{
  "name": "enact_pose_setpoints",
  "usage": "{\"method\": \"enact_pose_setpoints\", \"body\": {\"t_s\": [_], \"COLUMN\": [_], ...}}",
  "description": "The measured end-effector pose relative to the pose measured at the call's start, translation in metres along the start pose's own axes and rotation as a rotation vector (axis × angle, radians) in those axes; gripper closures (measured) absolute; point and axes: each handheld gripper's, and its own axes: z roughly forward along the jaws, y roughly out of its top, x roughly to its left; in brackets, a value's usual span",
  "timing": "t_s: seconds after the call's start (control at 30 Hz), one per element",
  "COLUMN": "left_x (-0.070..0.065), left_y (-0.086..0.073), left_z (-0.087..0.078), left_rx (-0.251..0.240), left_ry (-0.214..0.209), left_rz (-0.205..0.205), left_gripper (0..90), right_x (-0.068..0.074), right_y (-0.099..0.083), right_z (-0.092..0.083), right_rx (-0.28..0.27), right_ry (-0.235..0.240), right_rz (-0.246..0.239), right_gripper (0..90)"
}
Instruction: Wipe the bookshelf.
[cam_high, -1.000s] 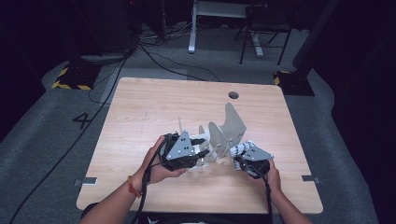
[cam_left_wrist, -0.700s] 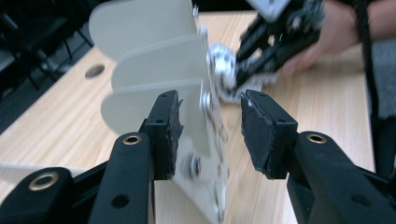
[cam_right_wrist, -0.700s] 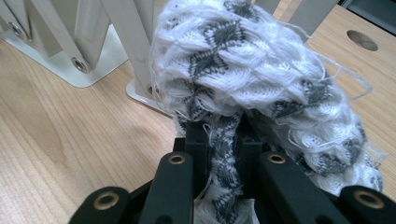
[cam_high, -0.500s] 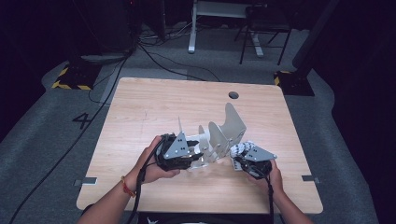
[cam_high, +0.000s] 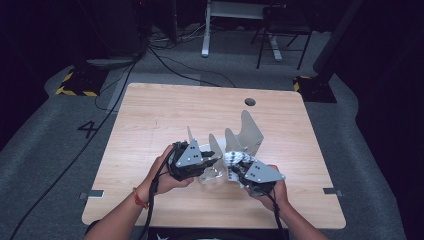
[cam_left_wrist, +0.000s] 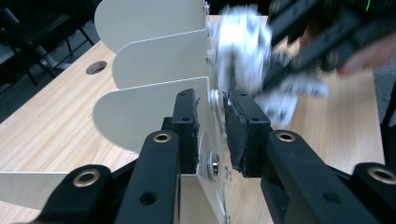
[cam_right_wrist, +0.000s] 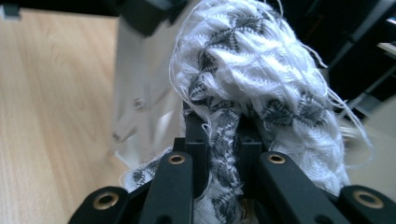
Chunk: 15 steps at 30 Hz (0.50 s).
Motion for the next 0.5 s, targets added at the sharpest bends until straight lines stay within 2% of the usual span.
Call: {"method": "enact_pose_setpoints", "body": {"t_s": [0.1, 0.2, 0.3, 0.4, 0.43, 0.5], "left_x": [0.004, 0.005, 0.005, 0.004, 0.004, 0.004], "left_y": [-0.002, -0.003, -0.004, -0.004, -0.004, -0.004], "left_z": [-0.002, -0.003, -0.003, -0.002, -0.002, -0.002], "left_rx": [-0.020, -0.021, -0.024, -0.027, -0.028, -0.035], "left_ry": [-0.012, -0.014, -0.008, -0.002, -0.001, -0.002], "left_rz": [-0.024, -0.031, -0.026, -0.027, -0.029, -0.033], "left_gripper": [83.8, 85.7, 85.4, 84.5, 84.2, 84.2], "right_x": [0.002, 0.001, 0.002, -0.002, -0.002, 0.002], "right_y": [0.000, -0.008, -0.025, -0.036, -0.039, -0.043], "right_z": [0.014, 0.023, 0.034, 0.042, 0.044, 0.046], "right_rx": [0.014, 0.051, 0.143, 0.191, 0.220, 0.242], "right_ry": [0.013, 0.024, 0.031, 0.055, 0.066, 0.072], "right_rz": [-0.002, 0.021, 0.023, 0.064, 0.068, 0.059], "right_gripper": [80.5, 80.6, 80.6, 80.6, 80.6, 80.6]}}
